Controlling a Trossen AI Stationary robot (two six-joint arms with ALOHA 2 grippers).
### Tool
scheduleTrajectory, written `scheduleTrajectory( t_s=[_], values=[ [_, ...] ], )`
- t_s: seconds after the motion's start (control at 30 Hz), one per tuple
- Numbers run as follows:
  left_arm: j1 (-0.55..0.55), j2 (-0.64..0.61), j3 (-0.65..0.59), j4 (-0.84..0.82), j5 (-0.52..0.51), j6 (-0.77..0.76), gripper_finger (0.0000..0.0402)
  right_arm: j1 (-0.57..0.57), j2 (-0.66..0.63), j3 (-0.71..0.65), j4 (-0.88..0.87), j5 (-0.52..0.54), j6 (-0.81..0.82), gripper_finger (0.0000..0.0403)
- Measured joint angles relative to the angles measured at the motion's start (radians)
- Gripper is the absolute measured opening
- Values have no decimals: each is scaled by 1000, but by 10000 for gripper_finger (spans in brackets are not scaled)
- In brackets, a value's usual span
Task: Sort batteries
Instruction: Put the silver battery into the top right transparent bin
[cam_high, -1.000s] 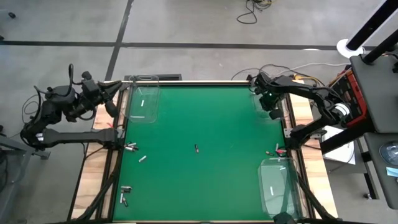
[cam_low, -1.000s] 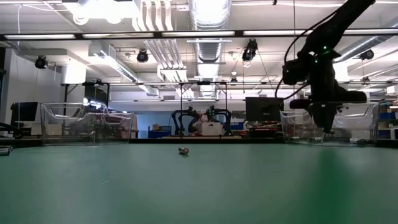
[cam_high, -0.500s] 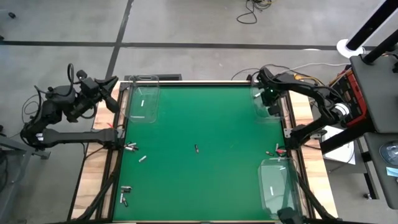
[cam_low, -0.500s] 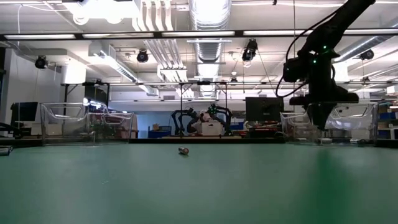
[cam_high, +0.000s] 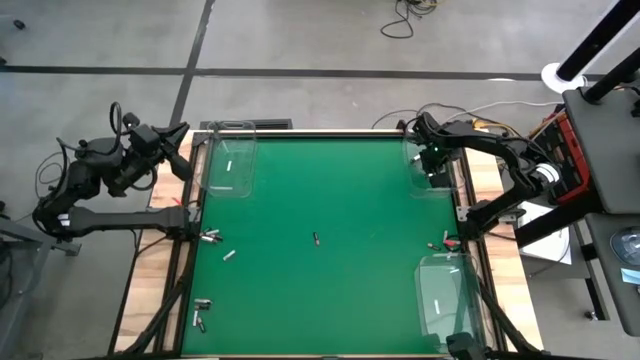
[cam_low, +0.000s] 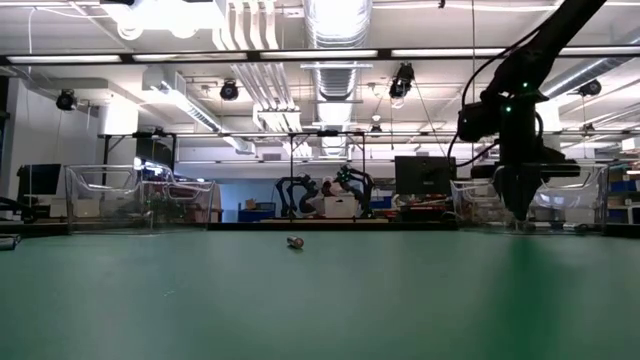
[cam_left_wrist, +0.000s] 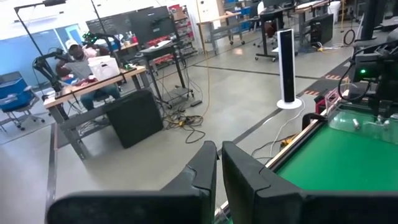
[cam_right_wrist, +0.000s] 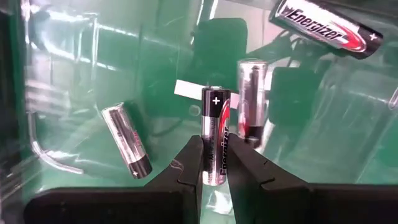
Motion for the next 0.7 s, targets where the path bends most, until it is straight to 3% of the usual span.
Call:
scheduleTrajectory(
  t_s=[0.37, 0.7],
  values=[
    [0, 24, 0, 1, 0, -15, 9, 0, 66, 3, 58, 2, -22, 59],
    [0, 22, 2, 2, 1, -23, 9, 3, 46, 3, 39, -4, -20, 132]
  ],
)
